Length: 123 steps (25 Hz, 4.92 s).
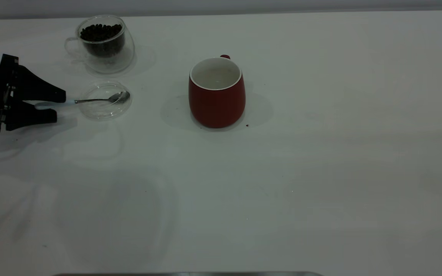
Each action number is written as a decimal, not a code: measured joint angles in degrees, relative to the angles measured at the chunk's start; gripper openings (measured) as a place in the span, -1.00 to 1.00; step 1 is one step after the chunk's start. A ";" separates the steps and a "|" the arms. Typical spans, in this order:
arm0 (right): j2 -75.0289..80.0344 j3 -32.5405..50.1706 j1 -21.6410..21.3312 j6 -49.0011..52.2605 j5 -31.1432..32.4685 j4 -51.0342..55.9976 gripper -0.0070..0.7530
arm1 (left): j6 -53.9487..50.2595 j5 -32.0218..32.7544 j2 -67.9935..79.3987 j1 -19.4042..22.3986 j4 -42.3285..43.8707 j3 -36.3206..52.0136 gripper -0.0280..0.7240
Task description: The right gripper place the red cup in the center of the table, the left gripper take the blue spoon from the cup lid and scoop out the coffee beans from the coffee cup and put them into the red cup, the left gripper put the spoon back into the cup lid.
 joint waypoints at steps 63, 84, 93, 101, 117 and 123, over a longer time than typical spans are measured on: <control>0.00 0.02 0.00 0.00 0.00 0.00 0.56 | -65.88 16.51 -88.15 -7.57 67.22 13.82 0.47; 0.00 0.02 -0.06 0.00 0.00 0.00 0.56 | -69.02 14.32 -132.98 -27.80 70.98 43.87 0.43; 0.00 0.02 -0.13 0.00 0.00 0.00 0.56 | -71.36 14.82 -145.35 -28.46 72.79 43.87 0.41; 0.00 0.02 -0.13 0.00 0.00 0.00 0.56 | -71.36 14.82 -145.55 -28.45 72.79 43.87 0.41; 0.00 0.02 -0.13 0.00 0.00 0.00 0.56 | -71.36 14.82 -145.62 -22.84 72.79 43.87 0.41; 0.00 0.02 -0.13 0.00 0.00 0.00 0.56 | -71.49 14.82 -145.62 -22.84 72.79 43.87 0.41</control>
